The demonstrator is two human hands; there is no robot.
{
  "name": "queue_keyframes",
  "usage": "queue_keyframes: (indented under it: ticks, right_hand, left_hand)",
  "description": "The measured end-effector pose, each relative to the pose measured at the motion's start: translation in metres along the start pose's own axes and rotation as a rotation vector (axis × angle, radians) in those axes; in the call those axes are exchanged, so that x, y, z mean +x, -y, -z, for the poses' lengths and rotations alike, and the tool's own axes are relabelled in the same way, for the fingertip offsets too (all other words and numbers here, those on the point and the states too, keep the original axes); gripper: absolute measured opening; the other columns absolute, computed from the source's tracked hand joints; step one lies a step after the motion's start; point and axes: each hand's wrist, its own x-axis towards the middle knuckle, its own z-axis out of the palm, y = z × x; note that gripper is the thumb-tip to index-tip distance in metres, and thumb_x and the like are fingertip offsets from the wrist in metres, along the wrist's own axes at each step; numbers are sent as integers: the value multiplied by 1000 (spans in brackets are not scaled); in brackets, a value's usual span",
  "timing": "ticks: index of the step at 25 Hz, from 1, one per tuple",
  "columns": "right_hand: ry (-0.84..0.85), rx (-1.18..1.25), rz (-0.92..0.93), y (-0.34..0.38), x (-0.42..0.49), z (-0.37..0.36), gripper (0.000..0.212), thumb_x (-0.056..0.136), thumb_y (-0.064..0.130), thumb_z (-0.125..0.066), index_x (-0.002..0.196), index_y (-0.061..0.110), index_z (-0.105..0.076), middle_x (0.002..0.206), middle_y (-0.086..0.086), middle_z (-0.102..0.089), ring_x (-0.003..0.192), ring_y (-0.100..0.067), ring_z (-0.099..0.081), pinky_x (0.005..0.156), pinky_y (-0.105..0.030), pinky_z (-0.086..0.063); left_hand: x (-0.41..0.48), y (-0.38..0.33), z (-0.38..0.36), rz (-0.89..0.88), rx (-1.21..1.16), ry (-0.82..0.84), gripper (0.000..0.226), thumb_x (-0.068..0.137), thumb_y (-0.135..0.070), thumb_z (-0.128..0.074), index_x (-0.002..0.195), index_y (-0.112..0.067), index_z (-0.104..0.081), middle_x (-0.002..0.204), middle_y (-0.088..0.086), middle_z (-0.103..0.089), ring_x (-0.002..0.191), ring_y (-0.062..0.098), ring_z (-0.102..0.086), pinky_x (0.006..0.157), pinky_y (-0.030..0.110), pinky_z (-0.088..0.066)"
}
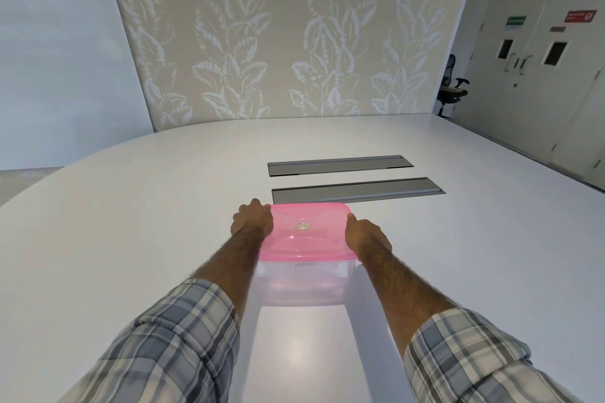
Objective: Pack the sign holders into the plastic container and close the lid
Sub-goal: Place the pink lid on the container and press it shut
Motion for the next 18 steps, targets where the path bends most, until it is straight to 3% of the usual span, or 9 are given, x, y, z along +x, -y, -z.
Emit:
queue_keyframes:
  ticks: [3, 5, 10, 18]
  right_hand:
    - [62, 48, 16, 16, 7, 12, 54, 99, 38, -26, 143, 9, -38, 140, -16, -52, 121, -36, -56, 103, -45, -46]
    - [66, 62, 119, 27, 15, 14, 55, 98, 26, -30, 151, 14, -24, 147, -15, -46, 129, -35, -49, 107, -43, -41]
    - [-52, 33, 225, 38, 38, 1, 46, 101, 34, -27, 128, 10, -55, 134, -14, -59, 120, -33, -57, 100, -41, -43]
    - [125, -66, 214, 54, 71, 7, 62, 96, 43, -26, 137, 4, -49, 148, -18, -44, 134, -33, -44, 111, -40, -34]
  left_hand:
    - [3, 4, -12, -13, 10, -60, 38, 103, -38, -34, 128, -14, -48, 128, 16, -51, 120, 36, -49, 92, 46, -43]
    - [5, 5, -16, -20, 14, -74, 37, 103, -38, -34, 128, -14, -47, 127, 16, -51, 118, 36, -49, 91, 46, -44]
    - [11, 7, -20, -28, 14, -98, 35, 103, -37, -35, 126, -14, -47, 124, 15, -51, 116, 35, -51, 87, 44, -45]
    - [15, 11, -23, -76, 73, -122, 33, 102, -35, -35, 124, -14, -47, 122, 13, -52, 114, 35, -52, 85, 44, -45]
